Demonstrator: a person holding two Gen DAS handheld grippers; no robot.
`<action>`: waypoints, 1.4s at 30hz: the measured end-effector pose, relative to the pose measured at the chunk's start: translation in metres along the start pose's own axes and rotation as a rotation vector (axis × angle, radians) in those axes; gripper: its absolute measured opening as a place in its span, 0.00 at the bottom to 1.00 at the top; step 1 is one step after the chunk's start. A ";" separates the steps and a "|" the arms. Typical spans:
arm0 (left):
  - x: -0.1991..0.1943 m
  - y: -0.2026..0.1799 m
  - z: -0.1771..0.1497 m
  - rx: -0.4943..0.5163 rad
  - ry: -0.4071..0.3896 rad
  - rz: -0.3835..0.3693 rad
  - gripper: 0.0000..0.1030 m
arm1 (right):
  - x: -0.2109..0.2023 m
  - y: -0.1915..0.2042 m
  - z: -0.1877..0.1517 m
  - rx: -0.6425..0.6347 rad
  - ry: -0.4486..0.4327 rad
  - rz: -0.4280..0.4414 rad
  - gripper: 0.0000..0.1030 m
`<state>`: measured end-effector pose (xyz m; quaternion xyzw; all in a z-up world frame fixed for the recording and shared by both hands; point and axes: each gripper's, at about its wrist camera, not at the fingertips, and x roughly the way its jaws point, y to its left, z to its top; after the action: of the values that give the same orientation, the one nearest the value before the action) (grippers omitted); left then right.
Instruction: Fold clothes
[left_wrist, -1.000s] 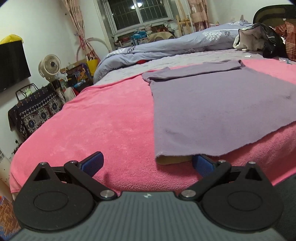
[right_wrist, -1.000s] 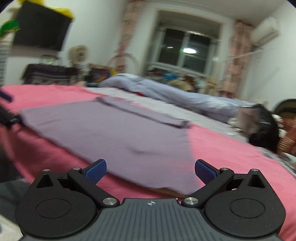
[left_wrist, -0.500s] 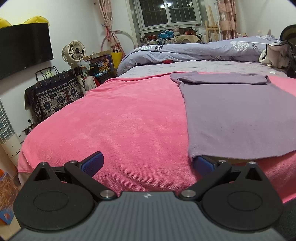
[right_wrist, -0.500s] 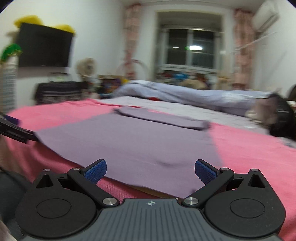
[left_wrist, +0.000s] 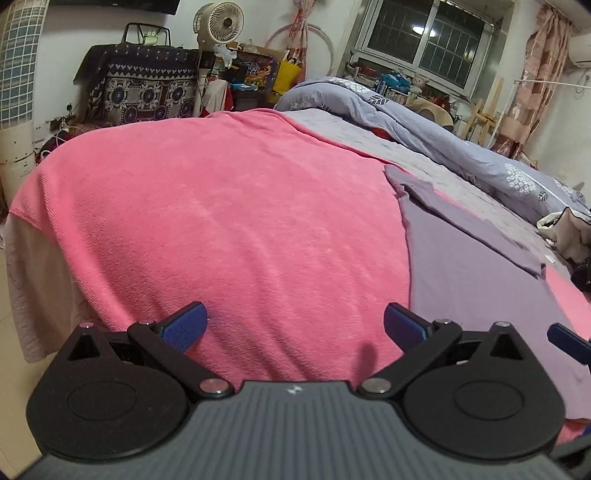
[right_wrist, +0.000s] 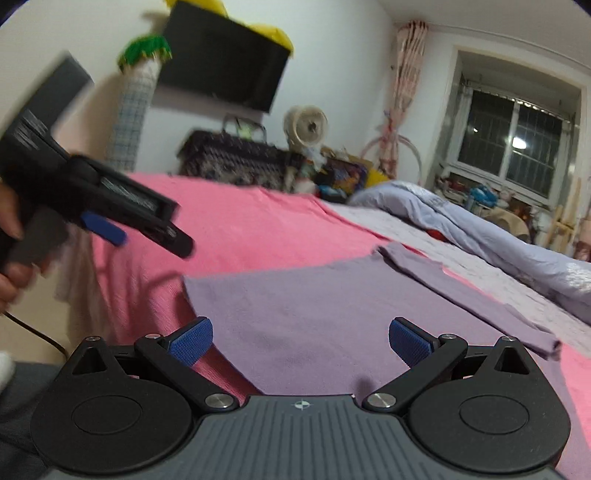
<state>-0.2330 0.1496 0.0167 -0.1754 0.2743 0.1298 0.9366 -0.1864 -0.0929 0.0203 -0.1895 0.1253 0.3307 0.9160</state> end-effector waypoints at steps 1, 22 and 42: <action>-0.003 -0.002 -0.001 0.029 -0.002 -0.014 0.99 | 0.002 0.002 -0.001 -0.004 0.019 -0.013 1.00; -0.006 -0.056 -0.016 0.502 -0.044 -0.035 1.00 | 0.004 0.000 -0.014 0.031 0.011 -0.091 1.00; -0.007 -0.045 -0.017 0.458 0.009 -0.178 1.00 | 0.011 -0.013 -0.018 0.078 0.028 -0.197 1.00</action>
<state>-0.2317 0.1012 0.0188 0.0177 0.2842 -0.0194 0.9584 -0.1717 -0.1044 0.0036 -0.1698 0.1316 0.2315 0.9488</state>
